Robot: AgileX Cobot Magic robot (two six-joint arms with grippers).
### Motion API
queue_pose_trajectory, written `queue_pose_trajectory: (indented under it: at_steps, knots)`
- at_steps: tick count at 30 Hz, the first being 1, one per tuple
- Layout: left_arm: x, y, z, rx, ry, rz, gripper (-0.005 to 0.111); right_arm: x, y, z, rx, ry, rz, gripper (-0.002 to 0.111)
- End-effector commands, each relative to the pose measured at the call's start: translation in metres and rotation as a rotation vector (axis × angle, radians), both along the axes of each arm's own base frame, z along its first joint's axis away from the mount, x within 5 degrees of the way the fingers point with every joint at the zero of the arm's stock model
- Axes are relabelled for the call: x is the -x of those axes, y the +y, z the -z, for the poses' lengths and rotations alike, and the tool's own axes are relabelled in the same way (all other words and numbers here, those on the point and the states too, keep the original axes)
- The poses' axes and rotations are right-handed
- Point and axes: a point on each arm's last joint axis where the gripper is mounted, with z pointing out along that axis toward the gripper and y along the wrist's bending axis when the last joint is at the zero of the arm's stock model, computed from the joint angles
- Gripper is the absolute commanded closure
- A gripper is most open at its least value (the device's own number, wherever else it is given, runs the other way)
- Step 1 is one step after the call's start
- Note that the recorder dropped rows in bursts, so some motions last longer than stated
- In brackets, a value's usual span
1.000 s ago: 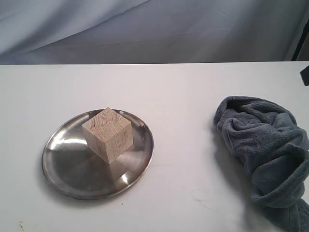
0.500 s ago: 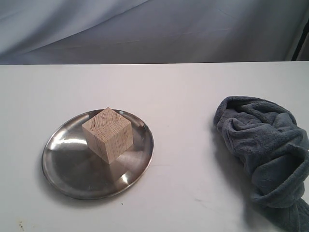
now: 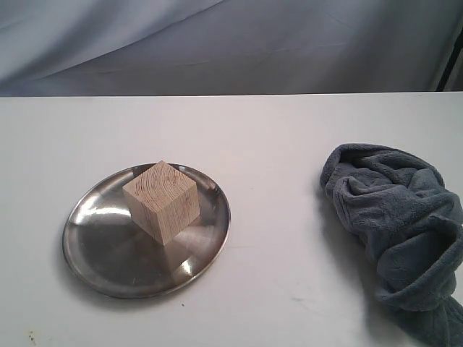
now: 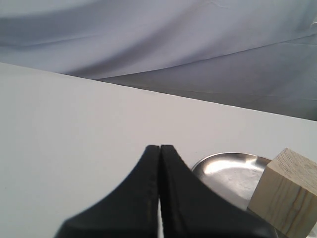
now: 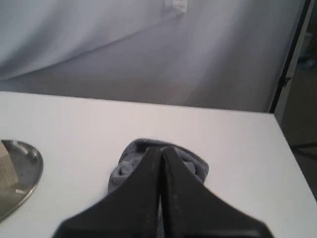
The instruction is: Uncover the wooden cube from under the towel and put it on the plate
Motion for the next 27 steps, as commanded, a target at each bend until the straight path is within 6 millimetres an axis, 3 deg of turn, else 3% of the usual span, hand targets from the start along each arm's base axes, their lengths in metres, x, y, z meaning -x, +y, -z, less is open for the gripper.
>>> queue_pose_trajectory:
  at_steps: [1,4,9,16,27]
  knots:
    - [0.000,0.000,0.001,0.007,-0.007,-0.003,0.107,0.021,-0.003,0.003,0.011,-0.101,0.030,0.108]
    - [0.000,0.000,0.000,0.009,-0.014,-0.003,0.107,0.022,-0.005,0.003,0.038,-0.097,0.056,0.108]
    - [0.000,0.000,0.000,0.009,-0.015,-0.003,0.107,0.003,-0.005,0.007,0.031,-0.234,0.058,0.108]
    - [0.000,0.000,0.000,0.009,-0.015,-0.003,0.107,-0.028,-0.005,0.041,0.048,-0.292,0.066,0.108]
    - [0.000,0.000,0.000,0.009,-0.015,-0.003,0.107,-0.048,-0.004,0.072,0.021,-0.431,0.062,0.108]
